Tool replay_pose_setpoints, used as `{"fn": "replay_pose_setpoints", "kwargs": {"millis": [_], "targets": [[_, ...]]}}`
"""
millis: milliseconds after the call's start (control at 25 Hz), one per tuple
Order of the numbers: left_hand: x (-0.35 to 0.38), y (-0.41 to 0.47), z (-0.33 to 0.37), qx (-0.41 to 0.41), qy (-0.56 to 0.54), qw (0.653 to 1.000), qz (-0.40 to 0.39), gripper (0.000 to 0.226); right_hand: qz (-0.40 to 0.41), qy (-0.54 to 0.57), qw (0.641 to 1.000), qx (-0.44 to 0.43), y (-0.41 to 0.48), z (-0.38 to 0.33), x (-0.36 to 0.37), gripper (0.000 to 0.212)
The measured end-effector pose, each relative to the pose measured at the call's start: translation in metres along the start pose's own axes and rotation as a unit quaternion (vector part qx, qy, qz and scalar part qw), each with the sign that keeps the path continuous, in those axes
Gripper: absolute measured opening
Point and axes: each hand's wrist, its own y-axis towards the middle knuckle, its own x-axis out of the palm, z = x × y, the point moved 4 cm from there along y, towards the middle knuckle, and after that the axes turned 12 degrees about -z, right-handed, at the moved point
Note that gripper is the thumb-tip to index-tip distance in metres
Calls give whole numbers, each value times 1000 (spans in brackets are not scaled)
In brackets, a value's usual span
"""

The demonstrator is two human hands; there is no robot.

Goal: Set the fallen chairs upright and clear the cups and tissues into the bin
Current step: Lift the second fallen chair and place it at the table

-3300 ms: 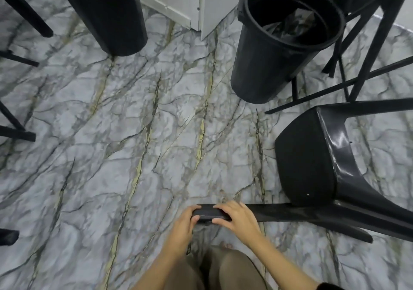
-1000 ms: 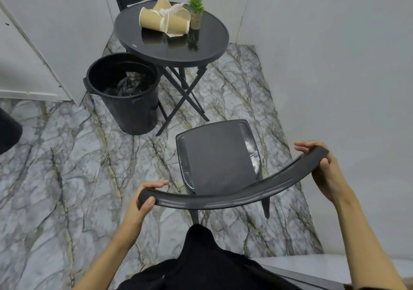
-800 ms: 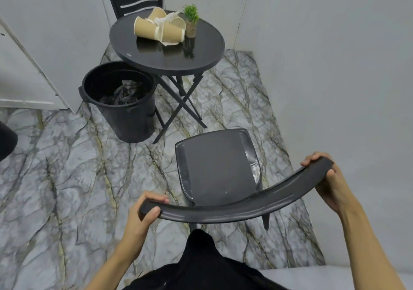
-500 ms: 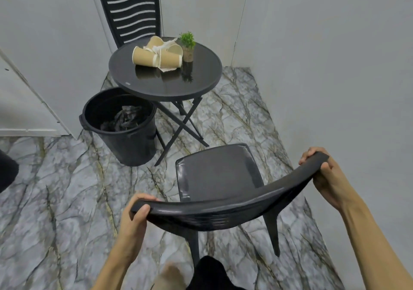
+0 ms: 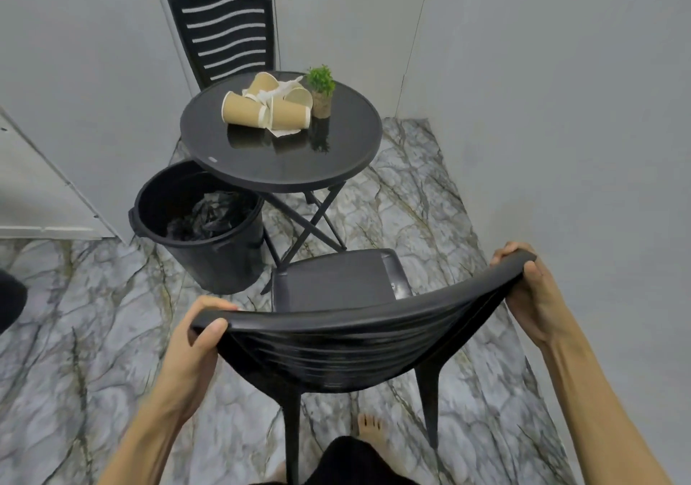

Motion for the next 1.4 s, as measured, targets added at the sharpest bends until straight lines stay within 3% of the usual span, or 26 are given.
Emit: {"fn": "replay_pose_setpoints", "kwargs": {"millis": [440,600,800,880,960,1080,1200,1320,1400], "targets": [[19,60,-22,11,64,994,92,18,-96,43,992,65,120,44,-52,51],[34,51,-48,-38,105,991,71,57,-123,19,985,118,115,52,-82,51],[44,25,-60,-97,142,984,43,30,-155,-34,973,170,75,55,-102,52],[47,22,-53,-117,155,981,25,33,-179,-101,960,191,74,42,-102,37],[53,22,-42,-124,166,978,9,65,-224,-181,932,223,81,20,-99,18],[56,24,-32,-150,188,971,-19,86,-337,-345,833,271,107,5,-71,14],[36,27,-29,-181,172,968,-23,80,-438,-457,725,272,141,29,-10,16],[-14,36,-40,-227,196,951,74,44,-499,-478,668,276,165,64,79,36],[-48,40,-48,-269,230,931,92,33,-526,-482,643,278,174,85,136,46]]}}
